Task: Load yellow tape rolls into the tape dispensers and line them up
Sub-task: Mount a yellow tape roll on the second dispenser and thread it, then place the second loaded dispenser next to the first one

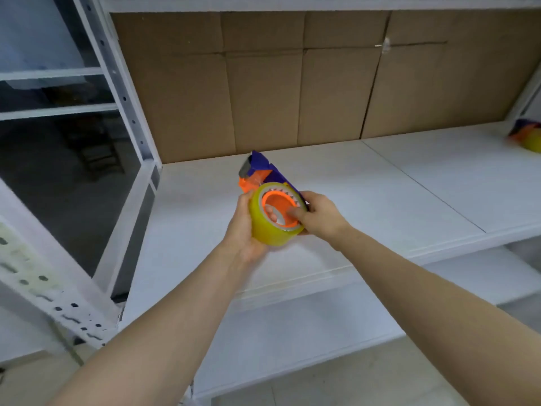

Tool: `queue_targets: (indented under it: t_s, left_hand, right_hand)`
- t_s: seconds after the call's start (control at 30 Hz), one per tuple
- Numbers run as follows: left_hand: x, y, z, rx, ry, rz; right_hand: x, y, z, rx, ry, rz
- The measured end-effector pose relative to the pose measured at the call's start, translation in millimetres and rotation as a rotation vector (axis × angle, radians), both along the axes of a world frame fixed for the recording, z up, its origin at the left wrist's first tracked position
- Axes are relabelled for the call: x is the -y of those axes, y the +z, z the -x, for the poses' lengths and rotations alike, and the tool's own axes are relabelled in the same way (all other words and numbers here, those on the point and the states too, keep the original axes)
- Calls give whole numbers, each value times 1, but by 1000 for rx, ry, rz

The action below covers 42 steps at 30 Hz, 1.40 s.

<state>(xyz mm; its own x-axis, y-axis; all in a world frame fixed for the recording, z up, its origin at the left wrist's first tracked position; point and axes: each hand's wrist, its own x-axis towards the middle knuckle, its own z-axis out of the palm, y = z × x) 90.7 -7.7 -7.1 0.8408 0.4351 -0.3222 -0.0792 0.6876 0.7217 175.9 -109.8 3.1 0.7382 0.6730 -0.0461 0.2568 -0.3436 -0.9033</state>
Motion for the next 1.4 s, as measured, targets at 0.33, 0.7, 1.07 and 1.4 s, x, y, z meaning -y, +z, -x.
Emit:
queue_targets:
  t_s: [0.33, 0.7, 1.07, 1.4]
  left_hand:
    - [99, 27, -78, -415, -167, -569]
    - [289, 29, -217, -331, -168, -887]
    - [440, 30, -359, -278, -475, -903]
    - [506, 25, -494, -303, -598, -815]
  right_hand:
    - [111, 12, -65, 207, -373, 53]
    - [308, 18, -173, 110, -538, -46]
    - [469, 10, -270, 29, -824, -134]
    - [542, 13, -395, 17, -887, -65]
